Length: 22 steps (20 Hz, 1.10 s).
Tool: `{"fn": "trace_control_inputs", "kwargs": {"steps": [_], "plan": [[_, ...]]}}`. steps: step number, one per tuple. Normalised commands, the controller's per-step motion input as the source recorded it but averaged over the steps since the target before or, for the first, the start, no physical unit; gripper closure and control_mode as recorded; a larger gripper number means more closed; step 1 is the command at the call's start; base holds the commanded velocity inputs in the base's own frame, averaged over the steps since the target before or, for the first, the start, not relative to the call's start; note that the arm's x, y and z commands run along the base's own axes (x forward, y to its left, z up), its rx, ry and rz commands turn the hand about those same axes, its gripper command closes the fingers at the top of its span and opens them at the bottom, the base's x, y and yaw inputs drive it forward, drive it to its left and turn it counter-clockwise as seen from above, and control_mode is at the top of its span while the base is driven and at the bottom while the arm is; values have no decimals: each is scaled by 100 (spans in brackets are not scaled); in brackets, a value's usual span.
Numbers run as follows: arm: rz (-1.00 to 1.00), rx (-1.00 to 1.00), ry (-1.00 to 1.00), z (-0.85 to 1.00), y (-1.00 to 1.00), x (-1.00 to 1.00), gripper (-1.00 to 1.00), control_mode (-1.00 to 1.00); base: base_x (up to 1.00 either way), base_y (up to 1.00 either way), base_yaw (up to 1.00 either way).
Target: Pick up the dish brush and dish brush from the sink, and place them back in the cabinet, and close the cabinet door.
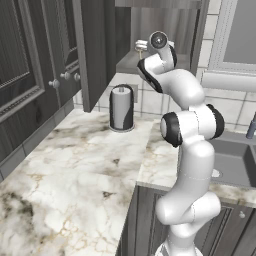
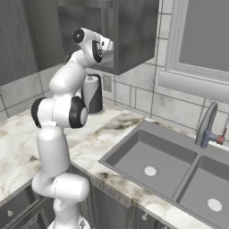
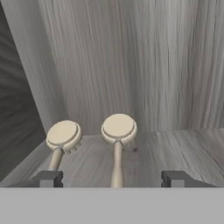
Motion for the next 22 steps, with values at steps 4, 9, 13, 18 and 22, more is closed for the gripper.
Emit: {"fn": "trace_control_inputs", "kwargs": {"steps": [4,9,13,18,22], "plan": [[0,0,0,0,0,0,-100,-100,0,0,0],[0,0,0,0,0,0,-100,-100,0,0,0],[0,0,0,-12,0,-16,-100,-100,0,0,0],[0,0,0,-12,0,-44,-100,-100,0,0,0],[0,-1,-1,-5,2,-64,-100,-100,0,0,0]]}}
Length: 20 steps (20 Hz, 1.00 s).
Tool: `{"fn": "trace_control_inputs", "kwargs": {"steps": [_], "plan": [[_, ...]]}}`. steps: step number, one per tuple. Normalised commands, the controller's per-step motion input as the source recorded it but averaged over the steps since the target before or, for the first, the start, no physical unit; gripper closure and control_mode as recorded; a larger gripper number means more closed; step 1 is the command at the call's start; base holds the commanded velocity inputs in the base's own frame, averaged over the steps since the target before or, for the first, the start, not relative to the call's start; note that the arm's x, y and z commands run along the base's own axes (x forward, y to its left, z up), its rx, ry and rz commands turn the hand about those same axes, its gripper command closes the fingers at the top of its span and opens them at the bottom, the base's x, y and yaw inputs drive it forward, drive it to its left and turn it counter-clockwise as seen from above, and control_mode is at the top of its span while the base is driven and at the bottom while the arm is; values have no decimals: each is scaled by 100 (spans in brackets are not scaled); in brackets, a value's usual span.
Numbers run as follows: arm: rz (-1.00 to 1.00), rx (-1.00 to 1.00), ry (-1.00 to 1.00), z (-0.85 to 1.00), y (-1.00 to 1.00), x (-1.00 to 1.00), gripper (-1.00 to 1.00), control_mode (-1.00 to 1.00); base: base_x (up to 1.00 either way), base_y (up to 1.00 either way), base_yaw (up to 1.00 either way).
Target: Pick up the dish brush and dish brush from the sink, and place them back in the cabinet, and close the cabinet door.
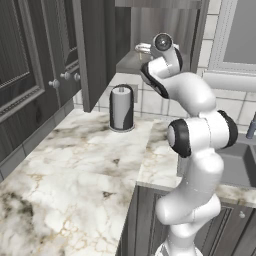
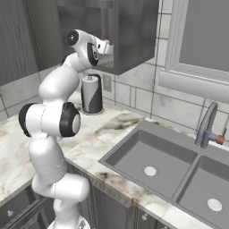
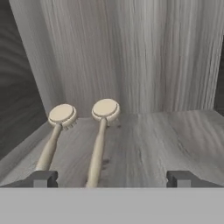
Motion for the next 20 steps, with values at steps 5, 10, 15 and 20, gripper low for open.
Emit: {"fn": "trace_control_inputs", "kwargs": {"steps": [5,10,15,20], "plan": [[0,-3,-2,-1,8,-73,-100,-100,0,0,0],[0,-5,-4,0,16,-75,-100,-100,0,0,0],[0,-6,-3,0,20,-69,-100,-100,0,0,0],[0,-4,-1,0,22,-63,-100,-100,0,0,0]]}}
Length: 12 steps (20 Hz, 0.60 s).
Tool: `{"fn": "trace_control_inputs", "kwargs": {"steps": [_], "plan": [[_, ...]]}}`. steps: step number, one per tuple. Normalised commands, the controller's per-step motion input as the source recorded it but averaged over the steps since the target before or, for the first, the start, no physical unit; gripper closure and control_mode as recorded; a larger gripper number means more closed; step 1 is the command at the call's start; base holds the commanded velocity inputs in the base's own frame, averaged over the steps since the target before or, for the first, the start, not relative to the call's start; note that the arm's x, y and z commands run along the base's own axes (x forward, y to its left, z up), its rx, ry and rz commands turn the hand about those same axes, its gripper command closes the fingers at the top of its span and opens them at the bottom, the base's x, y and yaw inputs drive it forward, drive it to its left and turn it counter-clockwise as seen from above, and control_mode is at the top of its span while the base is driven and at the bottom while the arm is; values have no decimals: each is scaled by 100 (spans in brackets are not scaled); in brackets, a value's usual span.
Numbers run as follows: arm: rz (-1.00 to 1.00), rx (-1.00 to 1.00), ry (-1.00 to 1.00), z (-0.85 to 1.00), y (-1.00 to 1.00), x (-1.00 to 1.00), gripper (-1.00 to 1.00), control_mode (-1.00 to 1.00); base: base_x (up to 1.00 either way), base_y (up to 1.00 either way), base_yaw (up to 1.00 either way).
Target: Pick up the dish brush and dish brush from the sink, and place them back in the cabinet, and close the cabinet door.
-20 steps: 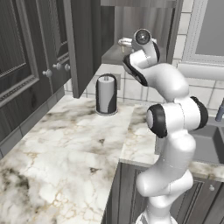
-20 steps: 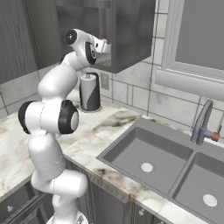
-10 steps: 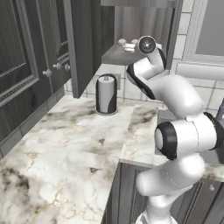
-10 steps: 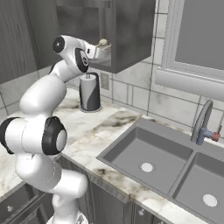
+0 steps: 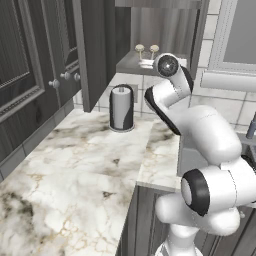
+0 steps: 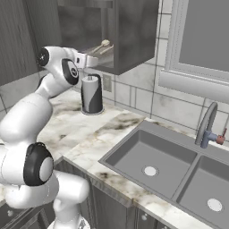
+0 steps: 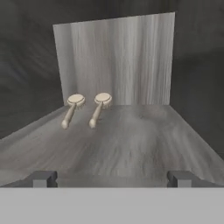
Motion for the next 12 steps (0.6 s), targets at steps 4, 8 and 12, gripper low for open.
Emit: {"fn": "trace_control_inputs", "kwargs": {"steps": [4,8,12], "plan": [[0,0,0,0,16,-68,-100,-100,0,0,0],[0,0,0,0,11,-54,-100,-100,0,0,0],[0,0,0,0,0,-30,-100,-100,0,0,0]]}}
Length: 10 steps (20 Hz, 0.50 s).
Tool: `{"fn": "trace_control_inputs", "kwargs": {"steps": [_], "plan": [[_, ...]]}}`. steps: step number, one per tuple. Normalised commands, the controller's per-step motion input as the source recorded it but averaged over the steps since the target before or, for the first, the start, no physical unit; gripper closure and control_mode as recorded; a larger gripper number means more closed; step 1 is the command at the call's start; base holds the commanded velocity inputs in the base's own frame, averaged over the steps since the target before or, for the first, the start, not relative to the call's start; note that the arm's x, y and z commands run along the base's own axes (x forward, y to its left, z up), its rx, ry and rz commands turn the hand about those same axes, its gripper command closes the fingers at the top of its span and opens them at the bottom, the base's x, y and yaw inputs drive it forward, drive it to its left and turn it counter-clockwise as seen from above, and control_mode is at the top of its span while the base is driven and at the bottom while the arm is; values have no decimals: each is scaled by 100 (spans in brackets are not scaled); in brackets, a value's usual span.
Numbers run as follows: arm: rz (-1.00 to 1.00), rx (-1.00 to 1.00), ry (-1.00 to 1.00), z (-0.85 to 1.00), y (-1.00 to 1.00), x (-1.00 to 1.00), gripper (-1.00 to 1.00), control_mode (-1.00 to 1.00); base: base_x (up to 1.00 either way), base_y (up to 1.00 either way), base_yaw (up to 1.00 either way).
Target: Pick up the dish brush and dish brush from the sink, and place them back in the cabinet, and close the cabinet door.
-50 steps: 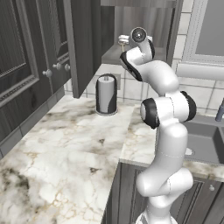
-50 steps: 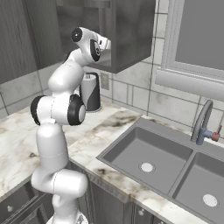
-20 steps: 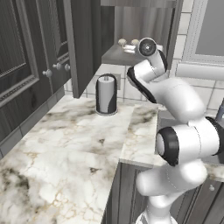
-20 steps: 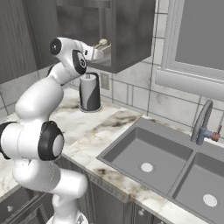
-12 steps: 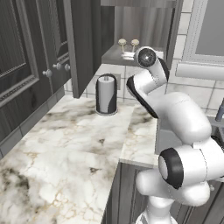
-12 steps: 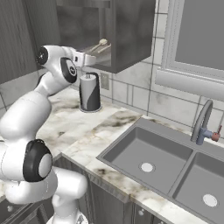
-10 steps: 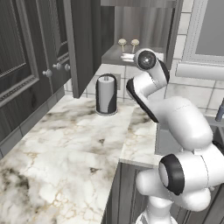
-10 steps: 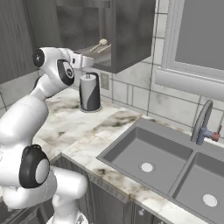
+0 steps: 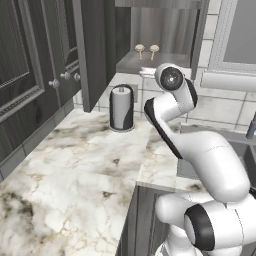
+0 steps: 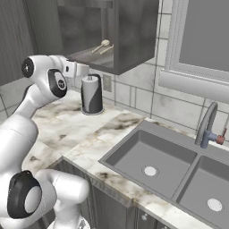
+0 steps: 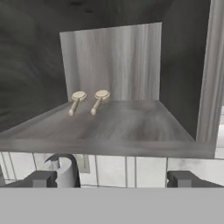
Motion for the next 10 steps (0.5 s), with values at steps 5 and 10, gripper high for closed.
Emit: {"fn": "trace_control_inputs", "kwargs": {"steps": [5,10], "plan": [[0,0,0,0,0,-27,-100,-100,0,0,0],[0,0,0,0,0,-31,-100,-100,0,0,0]]}}
